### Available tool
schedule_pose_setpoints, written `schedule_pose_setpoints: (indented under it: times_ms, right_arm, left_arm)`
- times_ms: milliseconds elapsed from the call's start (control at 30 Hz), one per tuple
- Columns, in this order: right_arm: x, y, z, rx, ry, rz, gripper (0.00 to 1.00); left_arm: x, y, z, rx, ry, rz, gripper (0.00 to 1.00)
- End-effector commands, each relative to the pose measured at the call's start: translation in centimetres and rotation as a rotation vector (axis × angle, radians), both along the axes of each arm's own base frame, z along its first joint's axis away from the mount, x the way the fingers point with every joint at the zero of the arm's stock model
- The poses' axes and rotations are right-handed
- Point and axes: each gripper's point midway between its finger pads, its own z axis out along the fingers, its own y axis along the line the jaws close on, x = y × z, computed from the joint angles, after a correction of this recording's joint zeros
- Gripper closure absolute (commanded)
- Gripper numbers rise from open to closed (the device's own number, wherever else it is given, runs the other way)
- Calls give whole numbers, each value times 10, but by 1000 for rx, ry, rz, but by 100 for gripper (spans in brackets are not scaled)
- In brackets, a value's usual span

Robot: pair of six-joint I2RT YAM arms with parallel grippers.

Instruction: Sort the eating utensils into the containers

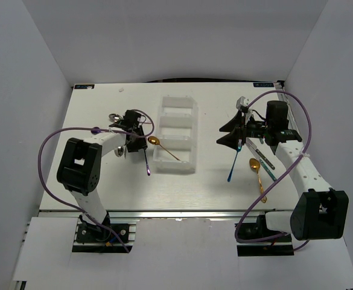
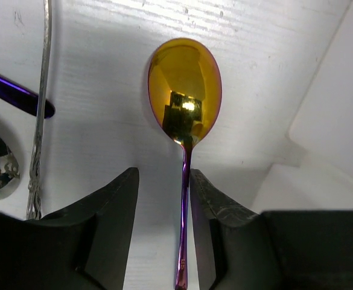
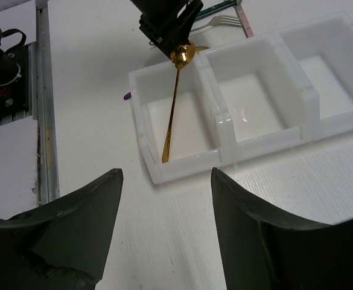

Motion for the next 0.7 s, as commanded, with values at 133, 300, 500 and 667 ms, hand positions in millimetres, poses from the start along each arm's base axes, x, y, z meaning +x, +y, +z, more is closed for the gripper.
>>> schedule_pose_setpoints:
  times_ms: [133,300,500,667]
  right_arm:
    - [-1,-1,3,14,-5,16,33]
    - [0,-2,3,15,-4,16,33]
    - [0,-5,3,19,1,14,34]
    - [-1,-6,4,23,3,14,34]
  left_arm:
    - [18,1,11,22,-64,12,53]
    - [18,4,8,41,-57,9,56]
    - [16,6,6,52,-54,13,64]
    - [15,7,14,49,-75,9,79]
